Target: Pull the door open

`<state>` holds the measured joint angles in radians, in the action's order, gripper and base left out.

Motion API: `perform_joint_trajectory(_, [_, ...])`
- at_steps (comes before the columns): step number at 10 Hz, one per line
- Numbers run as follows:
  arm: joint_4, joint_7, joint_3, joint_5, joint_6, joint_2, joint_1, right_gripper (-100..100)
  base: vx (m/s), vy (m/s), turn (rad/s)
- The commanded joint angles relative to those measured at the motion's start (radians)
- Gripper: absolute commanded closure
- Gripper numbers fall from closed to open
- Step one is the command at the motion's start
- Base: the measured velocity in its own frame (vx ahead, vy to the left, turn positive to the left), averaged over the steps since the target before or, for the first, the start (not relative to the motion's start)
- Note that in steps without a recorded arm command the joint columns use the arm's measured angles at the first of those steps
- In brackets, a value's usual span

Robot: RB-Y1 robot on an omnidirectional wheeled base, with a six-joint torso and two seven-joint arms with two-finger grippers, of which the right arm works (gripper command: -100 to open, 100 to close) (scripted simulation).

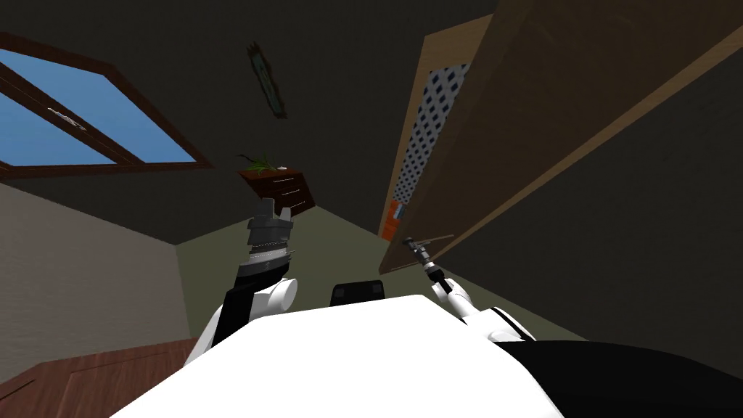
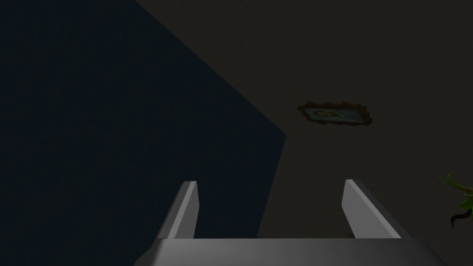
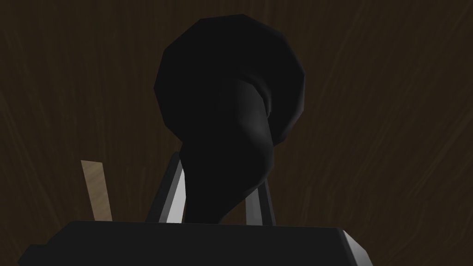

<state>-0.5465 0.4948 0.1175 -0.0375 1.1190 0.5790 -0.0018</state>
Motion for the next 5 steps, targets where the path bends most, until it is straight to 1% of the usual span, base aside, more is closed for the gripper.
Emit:
perform_joint_trajectory(1, [0.012, 0.003, 0.003, -0.001, 0.025, 0.007, 0.009, 100, -0.206, -0.121, 0.172])
perform_joint_trajectory(2, [0.023, 0.008, 0.004, -0.002, 0.046, 0.014, 0.014, 100, -0.234, -0.112, 0.271])
perform_joint_trajectory(3, [0.029, 0.010, 0.005, -0.002, 0.059, 0.018, 0.018, 100, -0.234, -0.125, 0.204])
perform_joint_trajectory(5, [0.041, 0.015, 0.007, -0.002, 0.081, 0.025, 0.024, 100, -0.227, -0.095, 0.149])
